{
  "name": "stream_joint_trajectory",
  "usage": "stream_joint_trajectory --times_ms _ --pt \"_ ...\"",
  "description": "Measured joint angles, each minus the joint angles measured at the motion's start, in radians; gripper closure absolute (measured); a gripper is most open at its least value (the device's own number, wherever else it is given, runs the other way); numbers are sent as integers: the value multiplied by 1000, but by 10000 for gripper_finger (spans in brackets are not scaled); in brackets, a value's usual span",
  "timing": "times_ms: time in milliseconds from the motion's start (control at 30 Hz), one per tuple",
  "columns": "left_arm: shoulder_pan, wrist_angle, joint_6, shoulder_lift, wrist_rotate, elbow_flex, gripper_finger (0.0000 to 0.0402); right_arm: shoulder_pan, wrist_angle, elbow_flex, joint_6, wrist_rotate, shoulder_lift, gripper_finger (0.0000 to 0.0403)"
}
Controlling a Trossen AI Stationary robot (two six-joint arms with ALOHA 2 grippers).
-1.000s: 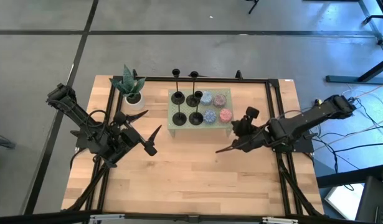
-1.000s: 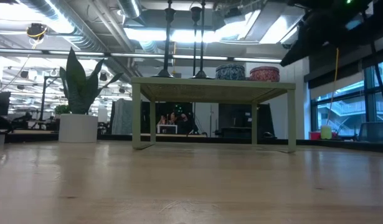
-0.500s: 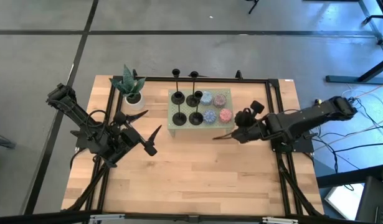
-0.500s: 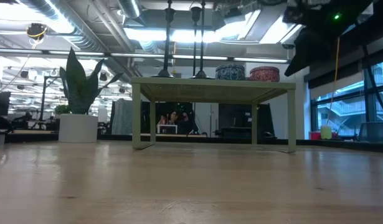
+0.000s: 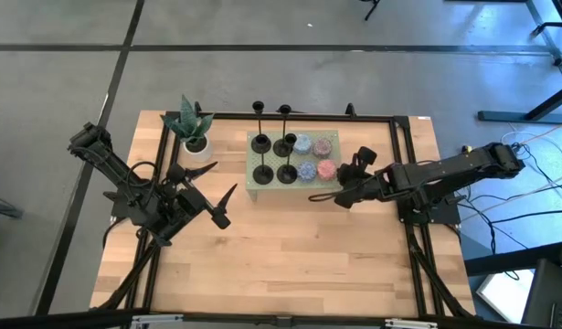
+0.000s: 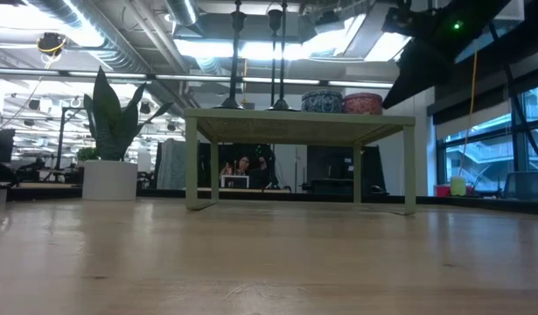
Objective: Pick & Place candle stick holders
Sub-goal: Align the pink scented candle with the red scented candle on the shelf, then return to Home Position
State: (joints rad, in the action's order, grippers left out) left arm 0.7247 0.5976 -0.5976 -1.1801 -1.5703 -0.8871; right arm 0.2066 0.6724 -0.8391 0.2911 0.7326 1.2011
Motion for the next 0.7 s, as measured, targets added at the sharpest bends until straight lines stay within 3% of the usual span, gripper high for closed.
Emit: stream_joint_trajectory --times_ms 333,567,700 --pt "22 30 14 7 0 0 64 25 21 -5 -60 0 -30 393" --pt "120 58 0 95 10 0 64 102 28 -20 -89 7 -188 393" --pt "177 51 -4 173 106 0 64 128 28 -21 -153 15 -303 393"
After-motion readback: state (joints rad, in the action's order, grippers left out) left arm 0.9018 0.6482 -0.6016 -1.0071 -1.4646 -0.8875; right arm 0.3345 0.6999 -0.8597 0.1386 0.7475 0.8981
